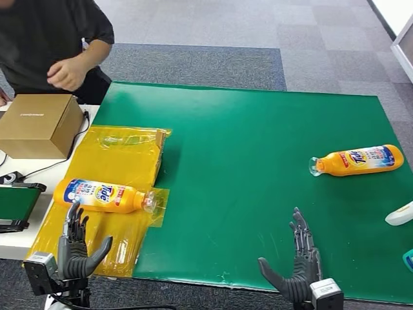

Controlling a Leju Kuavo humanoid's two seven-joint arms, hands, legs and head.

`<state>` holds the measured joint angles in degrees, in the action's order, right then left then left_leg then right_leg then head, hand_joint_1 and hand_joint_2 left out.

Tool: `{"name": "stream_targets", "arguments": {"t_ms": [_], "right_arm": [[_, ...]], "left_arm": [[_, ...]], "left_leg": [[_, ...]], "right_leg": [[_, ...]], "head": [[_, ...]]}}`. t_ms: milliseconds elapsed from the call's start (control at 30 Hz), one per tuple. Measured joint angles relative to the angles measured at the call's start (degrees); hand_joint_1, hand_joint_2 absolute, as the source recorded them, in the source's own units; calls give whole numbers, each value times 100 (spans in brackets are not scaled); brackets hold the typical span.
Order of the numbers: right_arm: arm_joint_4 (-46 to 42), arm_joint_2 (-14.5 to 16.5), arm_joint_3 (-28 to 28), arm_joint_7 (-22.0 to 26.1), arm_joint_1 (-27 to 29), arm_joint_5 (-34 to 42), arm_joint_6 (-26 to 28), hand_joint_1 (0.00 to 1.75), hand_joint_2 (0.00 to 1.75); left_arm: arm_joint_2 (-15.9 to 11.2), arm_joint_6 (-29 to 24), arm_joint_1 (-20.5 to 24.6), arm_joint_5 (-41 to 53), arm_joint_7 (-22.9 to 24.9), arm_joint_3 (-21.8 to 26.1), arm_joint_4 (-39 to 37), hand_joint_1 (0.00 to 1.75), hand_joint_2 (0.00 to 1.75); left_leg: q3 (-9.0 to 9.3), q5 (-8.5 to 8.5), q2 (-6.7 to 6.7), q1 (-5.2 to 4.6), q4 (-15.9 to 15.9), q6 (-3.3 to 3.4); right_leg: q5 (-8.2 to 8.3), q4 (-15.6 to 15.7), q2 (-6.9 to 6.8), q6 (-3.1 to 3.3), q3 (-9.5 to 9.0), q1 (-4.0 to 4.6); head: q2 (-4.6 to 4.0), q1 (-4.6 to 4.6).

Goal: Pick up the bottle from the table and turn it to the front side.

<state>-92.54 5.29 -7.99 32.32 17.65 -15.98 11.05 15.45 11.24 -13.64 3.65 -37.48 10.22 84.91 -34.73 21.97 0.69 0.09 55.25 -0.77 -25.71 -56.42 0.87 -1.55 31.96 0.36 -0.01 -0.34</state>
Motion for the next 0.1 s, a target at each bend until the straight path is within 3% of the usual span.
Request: {"name": "stream_targets", "arguments": {"t_ms": [100], "right_arm": [[0, 0, 22, 23, 5, -5, -5, 0, 175]], "left_arm": [[1, -5, 1, 3, -3, 3, -18, 0, 175]], "left_leg": [[0, 0, 0, 0, 0, 0]], "right_leg": [[0, 0, 0, 0, 0, 0]], "head": [[0, -1]]}}
